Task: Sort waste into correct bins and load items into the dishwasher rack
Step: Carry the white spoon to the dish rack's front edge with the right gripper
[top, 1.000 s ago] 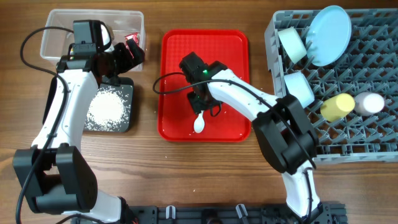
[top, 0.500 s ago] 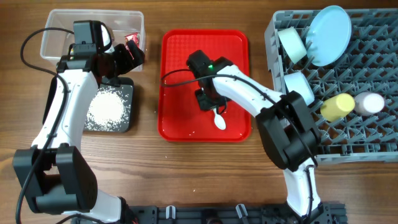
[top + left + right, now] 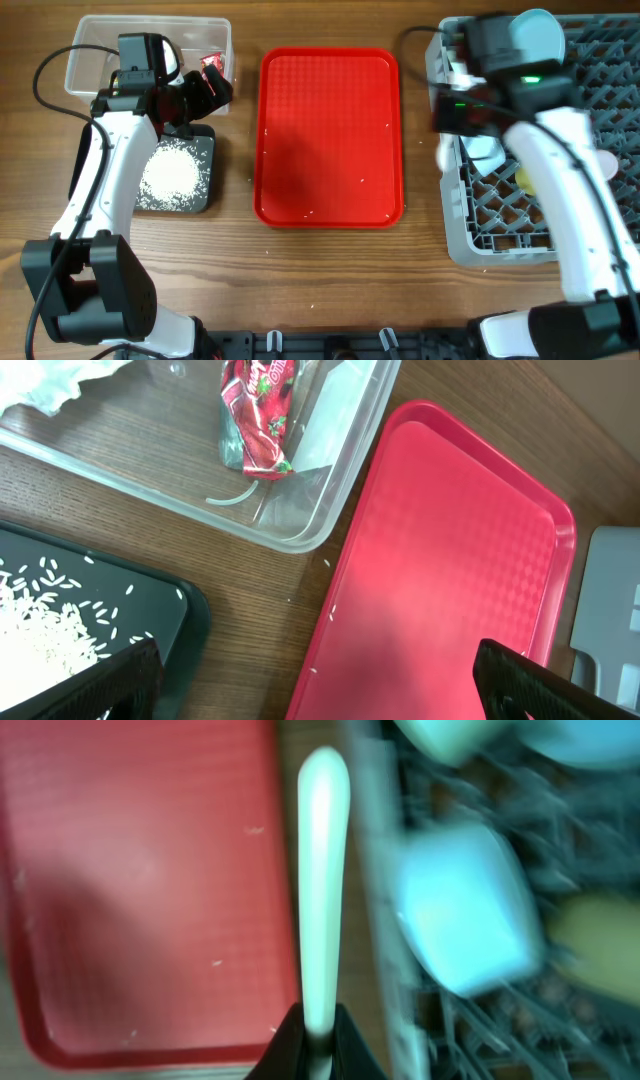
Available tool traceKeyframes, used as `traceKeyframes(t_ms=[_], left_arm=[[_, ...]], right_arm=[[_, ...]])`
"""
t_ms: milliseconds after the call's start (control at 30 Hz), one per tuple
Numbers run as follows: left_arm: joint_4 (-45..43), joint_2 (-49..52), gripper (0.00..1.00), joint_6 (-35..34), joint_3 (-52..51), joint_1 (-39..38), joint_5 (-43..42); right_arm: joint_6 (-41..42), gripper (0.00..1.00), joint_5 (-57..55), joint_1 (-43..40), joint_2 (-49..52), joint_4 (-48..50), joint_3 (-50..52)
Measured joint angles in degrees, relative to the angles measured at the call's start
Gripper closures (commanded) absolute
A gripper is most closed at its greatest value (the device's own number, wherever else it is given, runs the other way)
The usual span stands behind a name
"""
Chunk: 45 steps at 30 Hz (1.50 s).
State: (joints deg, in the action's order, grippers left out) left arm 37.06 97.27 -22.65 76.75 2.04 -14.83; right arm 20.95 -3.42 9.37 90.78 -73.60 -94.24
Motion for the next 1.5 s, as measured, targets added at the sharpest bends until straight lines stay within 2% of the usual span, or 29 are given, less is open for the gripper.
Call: traceKeyframes(t_ms=[133, 167, 200, 367, 500, 733, 767, 833, 867, 933, 1100, 1200, 1267, 1333, 1400, 1500], left_arm=[[0.0, 0.0, 0.00, 0.0, 0.0, 0.0, 0.0], [0.0, 0.0, 0.00, 0.0, 0.0, 0.0, 0.0], [0.0, 0.0, 0.00, 0.0, 0.0, 0.0, 0.0], [0.0, 0.0, 0.00, 0.0, 0.0, 0.0, 0.0], [0.0, 0.0, 0.00, 0.0, 0.0, 0.0, 0.0], [0.0, 0.0, 0.00, 0.0, 0.0, 0.0, 0.0], [0.0, 0.0, 0.00, 0.0, 0.0, 0.0, 0.0], [0.0, 0.0, 0.00, 0.0, 0.0, 0.0, 0.0], [0.0, 0.0, 0.00, 0.0, 0.0, 0.0, 0.0], [0.0, 0.0, 0.00, 0.0, 0.0, 0.0, 0.0], [0.0, 0.0, 0.00, 0.0, 0.0, 0.0, 0.0], [0.0, 0.0, 0.00, 0.0, 0.0, 0.0, 0.0], [0.0, 0.0, 0.00, 0.0, 0.0, 0.0, 0.0], [0.0, 0.0, 0.00, 0.0, 0.0, 0.0, 0.0], [0.0, 0.0, 0.00, 0.0, 0.0, 0.0, 0.0], [0.1, 0.0, 0.00, 0.0, 0.0, 0.0, 0.0]], right_arm=[[9.0, 0.96, -3.2, -18.6, -3.0, -8.9, 0.9], [10.6, 0.96, -3.5, -19.2, -3.0, -9.2, 1.0], [11.6, 0.96, -6.0, -25.7, -3.1, -10.0, 3.5], [13.5, 0.96, -9.7, -45.0, -3.5, -1.3, 20.7], [13.5, 0.96, -6.6, -51.4, -3.7, 7.0, 29.3], [13.5, 0.95, -0.6, -51.8, -3.7, 13.8, 29.7], [13.5, 0.87, -0.4, -51.8, -3.7, 13.7, 29.7], [13.6, 0.44, -0.4, -51.8, -3.7, 13.0, 29.7], [13.2, 0.31, -0.4, -51.8, -3.7, 12.7, 29.7], [12.6, 0.21, 0.1, -51.7, -3.7, 12.8, 29.7], [10.9, 0.17, 1.9, -51.5, -3.7, 12.7, 29.0], [4.9, 0.11, 2.8, -51.4, -6.4, 5.4, 20.3], [-2.6, 0.05, 6.4, -48.8, -14.9, 2.6, 10.8], [-6.9, 0.01, 9.8, -44.5, -23.1, 1.9, 7.0], [-9.8, 0.01, 12.8, -37.9, -31.9, 1.1, 6.6], [-12.9, 0.00, 15.3, -30.2, -37.9, -0.3, 6.6]])
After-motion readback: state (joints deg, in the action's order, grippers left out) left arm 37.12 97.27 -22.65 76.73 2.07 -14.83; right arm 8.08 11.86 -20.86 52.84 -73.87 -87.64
